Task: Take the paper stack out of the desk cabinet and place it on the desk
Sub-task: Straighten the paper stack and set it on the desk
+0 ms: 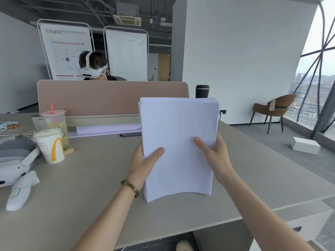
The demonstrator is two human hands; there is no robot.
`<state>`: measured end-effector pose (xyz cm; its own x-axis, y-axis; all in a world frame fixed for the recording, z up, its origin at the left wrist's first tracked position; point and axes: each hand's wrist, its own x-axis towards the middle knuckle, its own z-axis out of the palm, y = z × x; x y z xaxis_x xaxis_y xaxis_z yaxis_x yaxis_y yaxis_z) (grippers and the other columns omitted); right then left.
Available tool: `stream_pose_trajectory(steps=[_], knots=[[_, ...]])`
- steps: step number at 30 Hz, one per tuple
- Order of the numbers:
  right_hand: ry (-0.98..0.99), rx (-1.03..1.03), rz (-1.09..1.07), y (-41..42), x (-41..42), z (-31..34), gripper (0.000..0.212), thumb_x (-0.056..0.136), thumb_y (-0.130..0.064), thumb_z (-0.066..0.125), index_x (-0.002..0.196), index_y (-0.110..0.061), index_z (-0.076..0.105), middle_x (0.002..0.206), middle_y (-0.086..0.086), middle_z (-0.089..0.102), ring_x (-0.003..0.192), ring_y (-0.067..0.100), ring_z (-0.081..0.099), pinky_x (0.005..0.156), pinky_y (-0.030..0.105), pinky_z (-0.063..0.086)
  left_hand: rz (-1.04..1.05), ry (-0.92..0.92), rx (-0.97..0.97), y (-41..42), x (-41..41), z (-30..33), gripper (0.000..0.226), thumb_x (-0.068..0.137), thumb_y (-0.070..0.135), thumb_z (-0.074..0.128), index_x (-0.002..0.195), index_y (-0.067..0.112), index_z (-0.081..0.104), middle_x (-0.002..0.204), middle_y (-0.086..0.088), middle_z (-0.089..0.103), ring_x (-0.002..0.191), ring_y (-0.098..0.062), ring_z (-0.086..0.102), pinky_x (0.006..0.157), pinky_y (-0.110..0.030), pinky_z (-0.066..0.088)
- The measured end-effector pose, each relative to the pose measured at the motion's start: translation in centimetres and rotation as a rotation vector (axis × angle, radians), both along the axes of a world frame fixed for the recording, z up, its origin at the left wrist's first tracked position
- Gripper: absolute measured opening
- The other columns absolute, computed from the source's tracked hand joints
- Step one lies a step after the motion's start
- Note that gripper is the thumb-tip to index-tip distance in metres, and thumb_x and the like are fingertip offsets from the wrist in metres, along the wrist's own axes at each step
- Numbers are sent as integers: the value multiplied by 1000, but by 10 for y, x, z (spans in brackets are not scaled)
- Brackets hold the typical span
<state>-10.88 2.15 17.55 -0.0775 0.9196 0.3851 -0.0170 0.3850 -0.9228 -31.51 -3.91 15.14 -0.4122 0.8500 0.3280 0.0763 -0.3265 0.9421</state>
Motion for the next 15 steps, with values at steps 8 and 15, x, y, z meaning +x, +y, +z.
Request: stream_pose_trajectory(steps=[8,15], knots=[[104,87,-56,-11,0,6,36,91,-26,71,125,-28,60,116,-12,73,105,8,71,86,34,56,101,45,104,0,17,11,33,89,16,71,122,20,65,109,17,73,102,0,69,86,-22,54],[65,84,-23,-8,4,19,41,81,-38,80,114,-38,54,111,-16,71,102,8,71,90,44,59,37,-56,104,0,10,17,37,82,14,79,115,23,63,105,12,75,94,-3,72,74,-22,56]])
